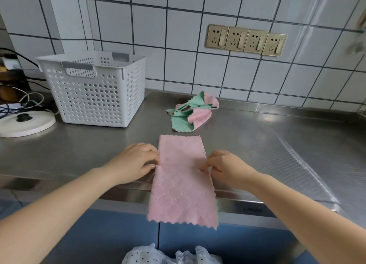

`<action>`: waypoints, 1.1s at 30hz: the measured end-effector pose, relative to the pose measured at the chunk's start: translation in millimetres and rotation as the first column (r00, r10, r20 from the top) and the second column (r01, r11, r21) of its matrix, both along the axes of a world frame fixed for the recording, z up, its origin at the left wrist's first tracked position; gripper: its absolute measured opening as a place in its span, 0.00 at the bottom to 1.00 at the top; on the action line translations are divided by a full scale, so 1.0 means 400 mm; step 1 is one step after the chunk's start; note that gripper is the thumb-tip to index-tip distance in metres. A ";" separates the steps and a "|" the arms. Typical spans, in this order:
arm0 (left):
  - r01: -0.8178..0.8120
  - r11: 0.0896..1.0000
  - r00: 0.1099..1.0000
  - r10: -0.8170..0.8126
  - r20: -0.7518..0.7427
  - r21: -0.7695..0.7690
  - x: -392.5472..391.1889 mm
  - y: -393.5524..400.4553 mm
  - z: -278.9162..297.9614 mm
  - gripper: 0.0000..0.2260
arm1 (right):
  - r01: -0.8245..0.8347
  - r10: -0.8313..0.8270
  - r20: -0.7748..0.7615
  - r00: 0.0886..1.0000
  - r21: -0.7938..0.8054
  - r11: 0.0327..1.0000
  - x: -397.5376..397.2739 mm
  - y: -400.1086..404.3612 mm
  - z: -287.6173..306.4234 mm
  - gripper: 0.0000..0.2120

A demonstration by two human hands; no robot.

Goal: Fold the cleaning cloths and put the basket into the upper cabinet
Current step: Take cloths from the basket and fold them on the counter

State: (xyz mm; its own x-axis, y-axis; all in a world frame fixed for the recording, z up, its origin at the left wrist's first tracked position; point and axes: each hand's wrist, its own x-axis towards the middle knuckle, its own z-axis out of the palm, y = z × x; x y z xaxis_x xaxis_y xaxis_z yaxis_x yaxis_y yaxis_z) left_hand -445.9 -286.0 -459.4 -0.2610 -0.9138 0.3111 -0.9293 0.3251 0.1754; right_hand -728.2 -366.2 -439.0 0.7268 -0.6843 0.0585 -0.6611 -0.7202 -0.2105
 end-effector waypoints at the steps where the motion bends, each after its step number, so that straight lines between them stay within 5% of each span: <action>1: 0.013 0.998 1.000 -0.013 -0.009 0.057 0.004 0.007 0.002 0.14 | -0.037 0.038 0.023 0.999 -0.018 0.999 -0.014 0.002 0.000 0.21; 7: 0.139 0.912 0.985 -0.167 0.038 0.387 -0.002 0.075 0.007 0.32 | -0.191 0.200 -0.044 0.979 0.148 0.970 -0.070 0.056 -0.025 0.38; 12: 0.090 0.925 0.958 -0.182 0.222 0.369 -0.031 0.099 -0.020 0.34 | -0.236 0.217 -0.210 0.953 -0.069 0.969 -0.067 0.080 -0.077 0.39; 16: 0.111 0.959 0.964 -0.167 0.206 0.259 -0.035 0.110 -0.037 0.34 | -0.264 0.266 -0.031 0.964 -0.270 0.926 -0.075 0.095 -0.103 0.26; 19: 0.176 0.971 0.983 -0.182 0.028 0.160 -0.028 0.111 -0.045 0.27 | -0.217 0.269 0.156 0.950 -0.286 0.933 -0.069 0.113 -0.095 0.24; 21: 0.196 0.974 0.957 -0.164 -0.240 0.115 -0.029 0.110 -0.042 0.21 | -0.110 0.158 0.322 0.933 -0.163 0.980 -0.063 0.125 -0.073 0.22; 25: 0.013 0.999 0.752 0.015 -0.659 0.037 -0.069 0.082 -0.015 0.17 | 0.081 -0.108 0.562 0.820 0.073 0.994 -0.018 0.105 -0.033 0.09; 28: -0.024 0.994 0.579 0.101 -0.809 0.107 -0.081 0.027 -0.002 0.10 | 0.186 -0.282 0.670 0.687 0.212 0.959 0.035 0.062 -0.010 0.11; 33: -0.113 0.966 0.450 0.257 -0.855 0.231 -0.092 -0.049 0.005 0.26 | 0.305 -0.472 0.575 0.669 0.366 0.879 0.090 -0.024 -0.013 0.13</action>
State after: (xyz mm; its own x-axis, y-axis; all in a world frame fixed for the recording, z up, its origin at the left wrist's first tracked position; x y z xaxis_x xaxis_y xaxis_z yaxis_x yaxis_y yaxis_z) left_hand -482.5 -305.5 -457.4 0.2615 -0.9524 0.1565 -0.2993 0.0742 0.9513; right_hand -692.1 -375.7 -444.2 0.2377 -0.9484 0.2100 -0.5189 -0.3067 -0.7979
